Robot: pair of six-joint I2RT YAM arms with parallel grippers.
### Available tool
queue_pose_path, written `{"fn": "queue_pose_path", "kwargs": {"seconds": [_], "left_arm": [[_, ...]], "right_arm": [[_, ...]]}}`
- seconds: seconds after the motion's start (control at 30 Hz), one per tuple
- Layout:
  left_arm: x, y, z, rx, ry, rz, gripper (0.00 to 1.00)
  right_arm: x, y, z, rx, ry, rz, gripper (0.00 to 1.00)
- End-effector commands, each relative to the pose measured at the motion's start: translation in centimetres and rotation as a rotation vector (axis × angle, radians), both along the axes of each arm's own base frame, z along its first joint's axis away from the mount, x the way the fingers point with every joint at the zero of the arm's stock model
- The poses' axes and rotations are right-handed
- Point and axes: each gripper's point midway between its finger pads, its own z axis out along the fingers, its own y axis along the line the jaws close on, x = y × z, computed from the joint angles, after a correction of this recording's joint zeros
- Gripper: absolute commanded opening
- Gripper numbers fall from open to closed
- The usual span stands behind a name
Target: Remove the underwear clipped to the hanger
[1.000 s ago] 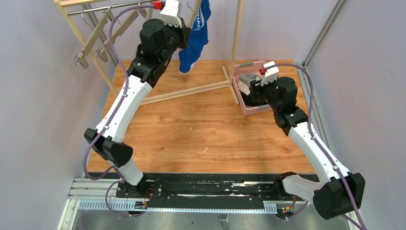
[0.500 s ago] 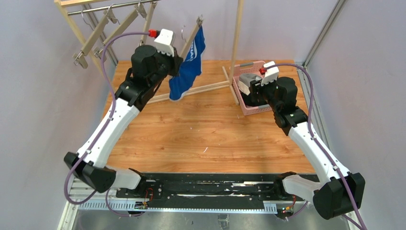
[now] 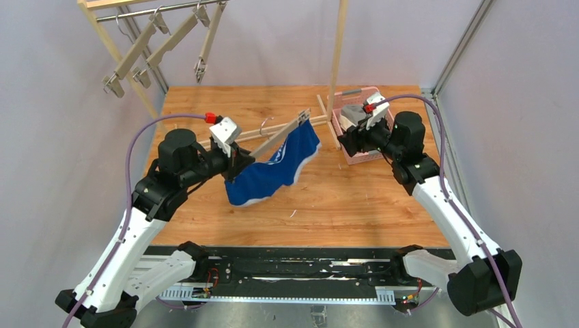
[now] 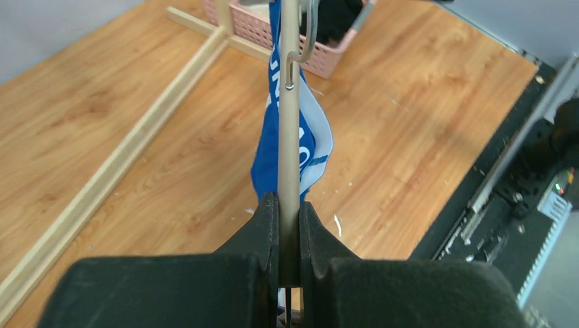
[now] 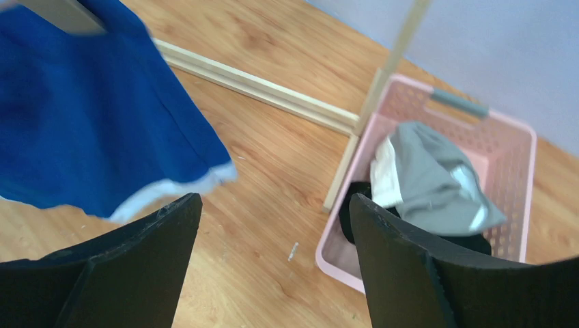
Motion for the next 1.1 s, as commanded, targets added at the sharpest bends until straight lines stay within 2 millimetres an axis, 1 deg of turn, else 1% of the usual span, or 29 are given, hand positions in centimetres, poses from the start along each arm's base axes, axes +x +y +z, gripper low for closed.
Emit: {"fn": "queue_pose_path", "kwargs": {"seconds": [0.0,0.07,0.1,0.17,0.23,0.27,0.37,0.43,0.53,0.8,0.87,1.07], "left_arm": [[-2.6,-1.1,-1.6,0.012,0.002,-0.151,0.00],[-3.7,-1.8,-2.2,-0.004,0.016,-0.221,0.00],[-4.1,-2.1,-2.5,-0.011,0.025,-0.250,0.00],[-4.8,-2.5,-2.9,-0.016,0.042,-0.300,0.00],[-5.0,-2.8,-2.9,-0.021,0.046,-0.323,0.00],[-5.2,-2.9,-2.7,-0.028,0.045,-0.334,0.00],[-6.3,-3.5,-1.7,-0.060,0.038,-0.404,0.00],[-7.0,-3.8,-1.1,-0.075,0.031,-0.444,0.00],[-7.2,-3.7,-0.4,-0.076,0.012,-0.454,0.00],[-6.8,-3.5,0.0,-0.058,0.008,-0.432,0.00],[-6.7,-3.5,0.2,-0.063,0.007,-0.429,0.00],[-6.5,-3.6,0.1,-0.070,0.019,-0.421,0.00]], "right_arm": [[-4.2,3.3,4.1,0.024,-0.125,0.302,0.88],[-5.8,4.2,5.3,0.036,-0.153,0.409,0.95],[-6.6,4.7,5.8,0.047,-0.161,0.464,0.97],[-8.2,5.5,6.5,0.065,-0.161,0.565,0.98],[-9.4,6.0,7.2,0.081,-0.157,0.642,0.99],[-10.3,6.4,7.5,0.093,-0.155,0.697,0.99],[-11.5,7.0,8.1,0.117,-0.146,0.788,0.99],[-11.9,7.1,8.3,0.124,-0.141,0.817,0.99],[-12.5,7.3,8.4,0.134,-0.132,0.860,0.99],[-13.7,7.5,7.7,0.164,-0.083,0.939,0.98],[-13.8,7.5,7.6,0.168,-0.077,0.945,0.95],[-13.7,7.6,7.7,0.177,-0.065,0.959,0.84]]}}
